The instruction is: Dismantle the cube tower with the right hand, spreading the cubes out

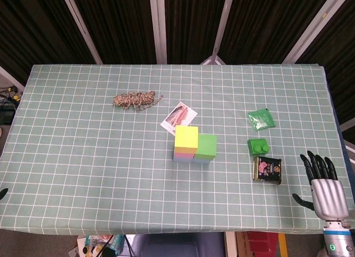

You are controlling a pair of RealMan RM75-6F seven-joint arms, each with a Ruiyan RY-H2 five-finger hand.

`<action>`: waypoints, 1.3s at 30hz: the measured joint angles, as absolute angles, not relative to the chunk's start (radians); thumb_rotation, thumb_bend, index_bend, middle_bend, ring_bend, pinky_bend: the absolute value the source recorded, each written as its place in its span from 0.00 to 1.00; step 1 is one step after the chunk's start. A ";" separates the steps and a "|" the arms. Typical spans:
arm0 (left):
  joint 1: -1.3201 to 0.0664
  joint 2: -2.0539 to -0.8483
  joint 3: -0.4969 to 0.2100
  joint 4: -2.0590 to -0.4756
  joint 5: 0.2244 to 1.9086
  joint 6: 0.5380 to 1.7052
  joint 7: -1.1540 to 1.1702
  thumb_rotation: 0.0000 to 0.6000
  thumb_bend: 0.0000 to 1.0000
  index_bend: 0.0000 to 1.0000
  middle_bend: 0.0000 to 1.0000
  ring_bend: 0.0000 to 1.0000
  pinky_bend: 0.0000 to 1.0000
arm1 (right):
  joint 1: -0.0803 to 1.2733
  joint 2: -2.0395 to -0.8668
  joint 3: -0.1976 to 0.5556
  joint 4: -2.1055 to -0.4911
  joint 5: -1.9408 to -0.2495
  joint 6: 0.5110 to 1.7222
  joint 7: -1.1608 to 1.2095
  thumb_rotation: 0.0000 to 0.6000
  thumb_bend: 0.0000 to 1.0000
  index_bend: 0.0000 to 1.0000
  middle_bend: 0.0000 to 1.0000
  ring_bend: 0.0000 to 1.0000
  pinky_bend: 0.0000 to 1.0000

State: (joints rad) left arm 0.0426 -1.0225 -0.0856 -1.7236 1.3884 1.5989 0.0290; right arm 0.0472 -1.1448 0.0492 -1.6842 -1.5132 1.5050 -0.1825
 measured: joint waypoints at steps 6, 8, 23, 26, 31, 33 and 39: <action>0.038 -1.030 -0.091 -1.723 1.382 1.596 0.044 1.00 0.18 0.20 0.00 0.00 0.08 | 0.049 -1.151 0.046 -1.681 -1.523 1.504 -0.170 1.00 0.09 0.03 0.00 0.00 0.00; 0.038 -1.031 -0.089 -1.724 1.388 1.598 0.046 1.00 0.18 0.20 0.00 0.00 0.08 | 0.050 -1.148 0.043 -1.683 -1.526 1.500 -0.158 1.00 0.09 0.03 0.00 0.00 0.00; 0.052 -1.046 -0.075 -1.724 1.429 1.634 0.072 1.00 0.18 0.20 0.00 0.00 0.08 | 0.034 -1.127 0.046 -1.698 -1.532 1.528 0.009 1.00 0.09 0.03 0.00 0.00 0.00; 0.051 -1.047 -0.074 -1.728 1.426 1.630 0.085 1.00 0.18 0.20 0.00 0.00 0.08 | 0.041 -1.131 0.047 -1.697 -1.528 1.512 0.037 1.00 0.09 0.03 0.00 0.00 0.00; 0.044 -1.055 -0.081 -1.729 1.417 1.622 0.101 1.00 0.18 0.20 0.00 0.00 0.08 | 0.074 -1.145 0.050 -1.695 -1.524 1.448 0.144 1.00 0.09 0.03 0.00 0.00 0.00; 0.041 -1.057 -0.081 -1.730 1.416 1.616 0.106 1.00 0.18 0.20 0.00 0.00 0.08 | 0.097 -1.157 0.057 -1.696 -1.517 1.411 0.165 1.00 0.09 0.03 0.00 0.00 0.00; 0.035 -1.063 -0.079 -1.731 1.417 1.608 0.122 1.00 0.18 0.20 0.00 0.00 0.08 | 0.162 -1.195 0.090 -1.745 -1.472 1.329 0.167 1.00 0.09 0.03 0.00 0.00 0.00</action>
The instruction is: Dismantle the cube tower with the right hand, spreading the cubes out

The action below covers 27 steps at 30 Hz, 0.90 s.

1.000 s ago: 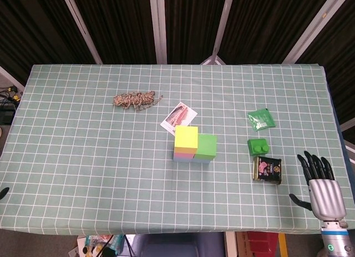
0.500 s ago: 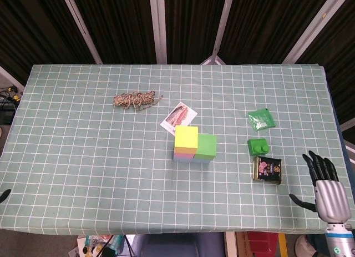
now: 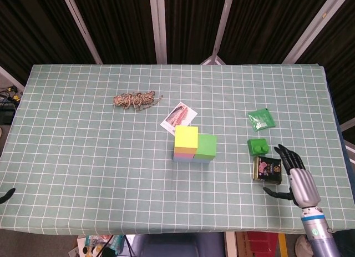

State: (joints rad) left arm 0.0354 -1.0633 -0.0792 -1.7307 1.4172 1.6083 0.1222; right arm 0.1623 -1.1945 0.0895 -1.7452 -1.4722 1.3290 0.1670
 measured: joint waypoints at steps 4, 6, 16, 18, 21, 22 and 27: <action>0.037 -1.064 -0.079 -1.734 1.414 1.609 0.125 1.00 0.18 0.20 0.00 0.00 0.08 | 0.183 -1.215 0.103 -1.784 -1.439 1.302 0.108 1.00 0.09 0.03 0.00 0.00 0.00; 0.038 -1.062 -0.080 -1.736 1.411 1.610 0.123 1.00 0.18 0.20 0.00 0.00 0.08 | 0.196 -1.229 0.109 -1.809 -1.418 1.289 0.055 1.00 0.09 0.03 0.00 0.00 0.00; 0.040 -1.060 -0.084 -1.739 1.401 1.611 0.126 1.00 0.18 0.20 0.00 0.00 0.08 | 0.285 -1.358 0.149 -1.899 -1.224 1.208 -0.202 1.00 0.09 0.03 0.00 0.00 0.00; 0.037 -1.062 -0.081 -1.740 1.406 1.606 0.129 1.00 0.18 0.20 0.00 0.00 0.08 | 0.309 -1.392 0.160 -1.903 -1.181 1.193 -0.249 1.00 0.09 0.03 0.00 0.00 0.00; 0.035 -1.063 -0.078 -1.741 1.410 1.602 0.134 1.00 0.18 0.20 0.00 0.00 0.08 | 0.342 -1.441 0.181 -1.905 -1.117 1.181 -0.299 1.00 0.09 0.03 0.00 0.00 0.00; 0.035 -1.063 -0.078 -1.741 1.409 1.602 0.135 1.00 0.18 0.20 0.00 0.00 0.08 | 0.352 -1.455 0.188 -1.903 -1.097 1.179 -0.313 1.00 0.09 0.03 0.00 0.00 0.00; 0.037 -1.062 -0.084 -1.742 1.398 1.605 0.130 1.00 0.18 0.20 0.00 0.00 0.08 | 0.404 -1.540 0.227 -1.875 -0.980 1.183 -0.396 1.00 0.09 0.03 0.00 0.00 0.00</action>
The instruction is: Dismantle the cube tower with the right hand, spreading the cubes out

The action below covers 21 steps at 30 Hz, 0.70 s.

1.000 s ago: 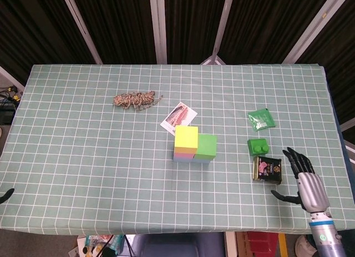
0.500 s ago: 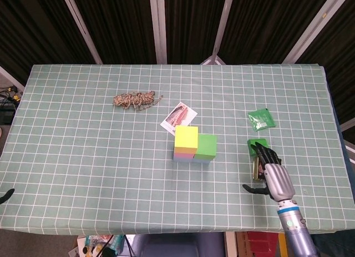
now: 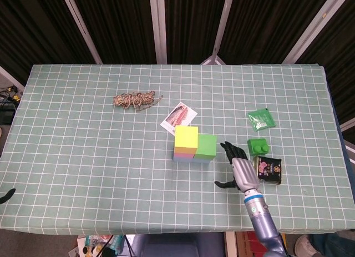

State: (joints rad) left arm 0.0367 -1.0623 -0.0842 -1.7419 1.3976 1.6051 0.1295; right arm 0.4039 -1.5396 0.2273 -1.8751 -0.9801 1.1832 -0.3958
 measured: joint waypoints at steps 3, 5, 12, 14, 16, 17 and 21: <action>0.040 -1.058 -0.088 -1.742 1.391 1.609 0.118 1.00 0.18 0.20 0.00 0.00 0.08 | 0.437 -1.597 0.253 -1.836 -0.912 1.194 -0.440 1.00 0.09 0.03 0.00 0.00 0.00; 0.043 -1.056 -0.092 -1.742 1.386 1.614 0.111 1.00 0.18 0.20 0.00 0.00 0.08 | 0.457 -1.623 0.268 -1.811 -0.874 1.197 -0.460 1.00 0.09 0.03 0.00 0.00 0.00; 0.050 -1.051 -0.099 -1.742 1.375 1.625 0.094 1.00 0.18 0.20 0.00 0.00 0.08 | 0.518 -1.702 0.305 -1.719 -0.784 1.200 -0.493 1.00 0.09 0.03 0.00 0.01 0.00; 0.051 -1.050 -0.100 -1.743 1.375 1.626 0.094 1.00 0.18 0.20 0.00 0.00 0.08 | 0.528 -1.718 0.311 -1.697 -0.775 1.199 -0.493 1.00 0.09 0.03 0.00 0.02 0.00; 0.052 -1.050 -0.100 -1.743 1.375 1.627 0.092 1.00 0.18 0.20 0.00 0.00 0.08 | 0.538 -1.737 0.318 -1.671 -0.765 1.197 -0.488 1.00 0.09 0.03 0.00 0.06 0.00; 0.052 -1.050 -0.100 -1.743 1.374 1.627 0.092 1.00 0.18 0.20 0.00 0.00 0.08 | 0.541 -1.745 0.322 -1.660 -0.762 1.197 -0.483 1.00 0.09 0.03 0.01 0.08 0.00; 0.053 -1.050 -0.104 -1.742 1.373 1.632 0.088 1.00 0.18 0.20 0.00 0.00 0.08 | 0.550 -1.784 0.339 -1.605 -0.774 1.208 -0.433 1.00 0.09 0.04 0.06 0.17 0.00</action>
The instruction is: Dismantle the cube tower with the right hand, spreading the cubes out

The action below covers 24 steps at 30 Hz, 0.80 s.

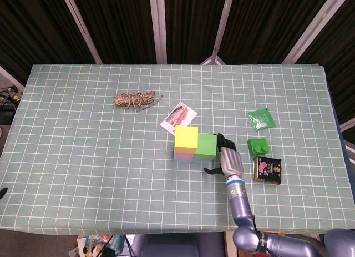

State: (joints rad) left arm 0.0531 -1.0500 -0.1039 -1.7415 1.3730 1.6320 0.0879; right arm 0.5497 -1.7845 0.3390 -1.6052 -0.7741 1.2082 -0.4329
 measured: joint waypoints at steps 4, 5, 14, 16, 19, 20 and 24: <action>0.055 -1.051 -0.108 -1.738 1.369 1.636 0.081 1.00 0.18 0.20 0.00 0.00 0.08 | 0.552 -1.827 0.351 -1.549 -0.812 1.226 -0.364 1.00 0.09 0.07 0.13 0.25 0.00; 0.056 -1.051 -0.109 -1.739 1.367 1.636 0.079 1.00 0.18 0.20 0.00 0.00 0.08 | 0.552 -1.835 0.353 -1.537 -0.821 1.229 -0.352 1.00 0.09 0.08 0.15 0.28 0.00; 0.058 -1.050 -0.109 -1.742 1.368 1.638 0.077 1.00 0.18 0.20 0.00 0.00 0.08 | 0.555 -1.889 0.358 -1.472 -0.876 1.269 -0.309 1.00 0.09 0.09 0.32 0.44 0.00; 0.058 -1.050 -0.109 -1.743 1.367 1.637 0.076 1.00 0.18 0.20 0.00 0.00 0.08 | 0.554 -1.894 0.356 -1.470 -0.878 1.267 -0.308 1.00 0.10 0.09 0.35 0.47 0.00; 0.058 -1.048 -0.109 -1.744 1.366 1.636 0.075 1.00 0.18 0.20 0.00 0.00 0.08 | 0.554 -1.901 0.356 -1.464 -0.881 1.268 -0.303 1.00 0.13 0.10 0.41 0.53 0.01; 0.059 -1.048 -0.110 -1.743 1.366 1.636 0.074 1.00 0.18 0.20 0.00 0.00 0.08 | 0.553 -1.903 0.356 -1.461 -0.883 1.269 -0.302 1.00 0.13 0.10 0.42 0.55 0.01; 0.060 -1.046 -0.111 -1.743 1.364 1.636 0.069 1.00 0.18 0.20 0.00 0.00 0.08 | 0.552 -1.913 0.354 -1.446 -0.891 1.271 -0.300 1.00 0.17 0.13 0.50 0.64 0.10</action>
